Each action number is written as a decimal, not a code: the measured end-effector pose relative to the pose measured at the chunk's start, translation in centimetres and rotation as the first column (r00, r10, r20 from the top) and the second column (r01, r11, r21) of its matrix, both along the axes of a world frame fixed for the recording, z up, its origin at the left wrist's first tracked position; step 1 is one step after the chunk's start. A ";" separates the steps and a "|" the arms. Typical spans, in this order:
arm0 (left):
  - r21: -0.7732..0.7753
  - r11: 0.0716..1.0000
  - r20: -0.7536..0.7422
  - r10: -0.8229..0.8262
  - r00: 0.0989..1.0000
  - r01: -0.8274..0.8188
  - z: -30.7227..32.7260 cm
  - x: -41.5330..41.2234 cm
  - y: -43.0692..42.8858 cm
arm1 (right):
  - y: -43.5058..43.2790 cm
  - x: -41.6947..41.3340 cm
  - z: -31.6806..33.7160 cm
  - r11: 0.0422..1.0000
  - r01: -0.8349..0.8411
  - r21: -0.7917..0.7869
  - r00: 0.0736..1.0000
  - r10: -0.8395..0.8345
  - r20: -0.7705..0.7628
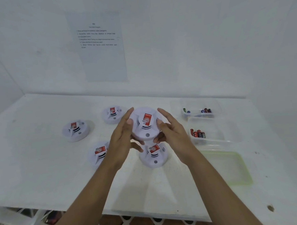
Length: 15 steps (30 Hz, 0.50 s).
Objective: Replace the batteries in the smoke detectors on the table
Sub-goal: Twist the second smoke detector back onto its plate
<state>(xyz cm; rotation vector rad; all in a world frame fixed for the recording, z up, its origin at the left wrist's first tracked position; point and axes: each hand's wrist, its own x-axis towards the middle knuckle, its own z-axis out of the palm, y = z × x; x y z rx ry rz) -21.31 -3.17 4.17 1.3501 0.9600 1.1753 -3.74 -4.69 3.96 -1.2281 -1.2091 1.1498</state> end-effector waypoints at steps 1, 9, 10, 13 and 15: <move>-0.017 0.999 -0.012 -0.052 0.999 0.052 0.1 0.0 0.0 | 0.0 0.0 -0.1 1.000 0.013 0.023 1.000 -0.014 0.007; 0.052 0.994 -0.022 -0.098 0.995 0.099 -0.8 0.8 0.8 | -0.4 0.2 0.1 0.993 0.038 0.111 0.986 -0.056 0.159; 0.047 0.995 -0.018 -0.086 0.996 0.087 -0.9 0.9 0.9 | -0.4 0.2 0.0 0.993 0.035 0.115 0.983 -0.055 0.175; 0.037 0.996 -0.019 -0.085 0.996 0.086 -1.2 1.3 1.0 | -0.6 0.3 -0.3 0.991 0.051 0.122 0.981 -0.072 0.181; 0.030 0.995 -0.022 -0.093 0.995 0.094 -1.3 1.4 1.1 | -0.7 0.4 -0.4 0.992 0.055 0.115 0.981 -0.075 0.177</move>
